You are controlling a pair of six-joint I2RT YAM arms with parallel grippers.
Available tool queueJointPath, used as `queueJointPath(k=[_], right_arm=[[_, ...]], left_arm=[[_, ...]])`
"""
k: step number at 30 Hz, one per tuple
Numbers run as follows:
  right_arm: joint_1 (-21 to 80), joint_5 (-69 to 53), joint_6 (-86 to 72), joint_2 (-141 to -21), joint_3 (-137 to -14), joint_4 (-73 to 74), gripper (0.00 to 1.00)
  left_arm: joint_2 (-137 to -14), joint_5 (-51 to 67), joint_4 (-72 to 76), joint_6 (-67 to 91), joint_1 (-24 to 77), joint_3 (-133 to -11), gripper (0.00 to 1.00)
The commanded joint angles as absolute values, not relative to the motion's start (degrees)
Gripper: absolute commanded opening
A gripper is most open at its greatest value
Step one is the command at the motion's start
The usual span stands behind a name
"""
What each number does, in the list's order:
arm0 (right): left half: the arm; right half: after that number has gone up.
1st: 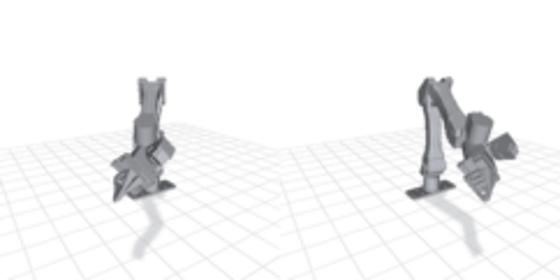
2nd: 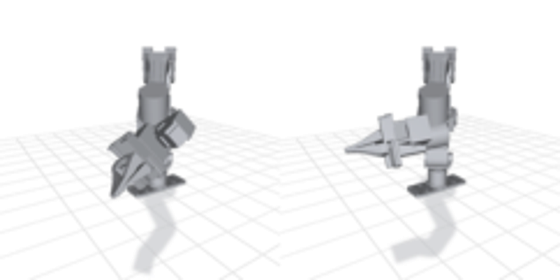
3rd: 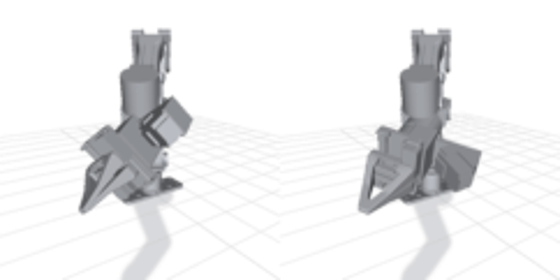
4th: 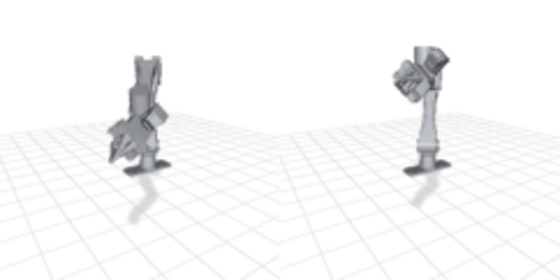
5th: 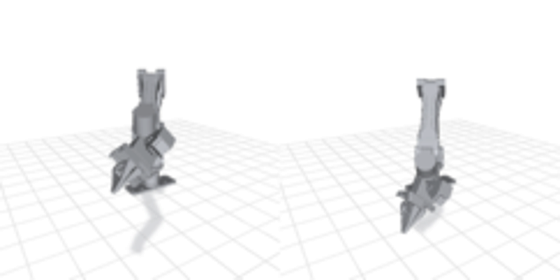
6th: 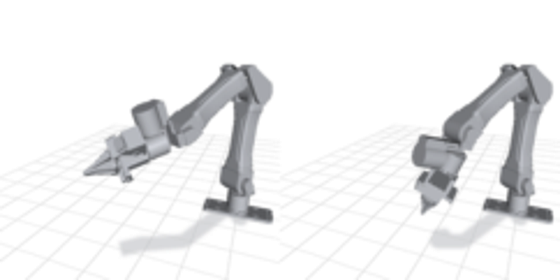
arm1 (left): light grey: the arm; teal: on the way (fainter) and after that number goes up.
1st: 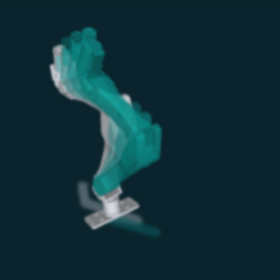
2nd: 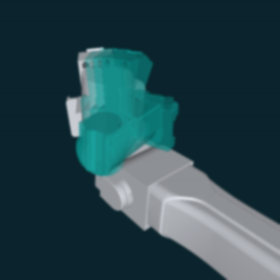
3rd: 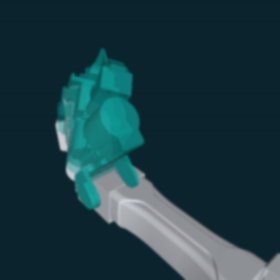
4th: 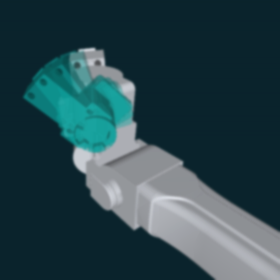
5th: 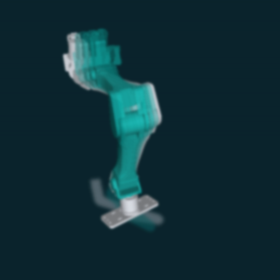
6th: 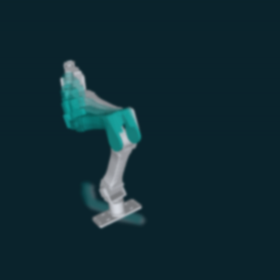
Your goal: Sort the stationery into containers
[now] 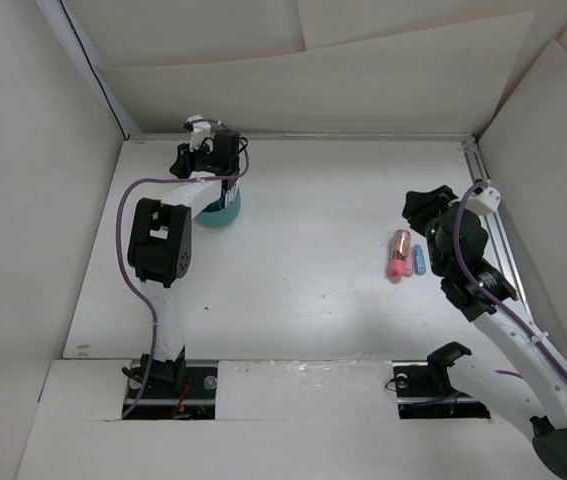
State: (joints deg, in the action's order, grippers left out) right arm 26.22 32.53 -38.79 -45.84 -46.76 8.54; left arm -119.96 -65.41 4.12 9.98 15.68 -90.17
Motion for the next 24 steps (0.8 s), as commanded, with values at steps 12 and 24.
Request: queueJointPath(k=[12, 24], right_arm=[[25.9, 32.3, -38.1, -45.6, -47.3, 5.9, 0.44], [25.9, 32.3, -38.1, -45.6, -47.3, 5.9, 0.44]], left_arm=[[-120.0, -70.0, 10.4, 5.6, 18.3, -90.5, 0.02], [-121.5, -71.0, 12.5, 3.8, 18.8, -90.0, 0.06]])
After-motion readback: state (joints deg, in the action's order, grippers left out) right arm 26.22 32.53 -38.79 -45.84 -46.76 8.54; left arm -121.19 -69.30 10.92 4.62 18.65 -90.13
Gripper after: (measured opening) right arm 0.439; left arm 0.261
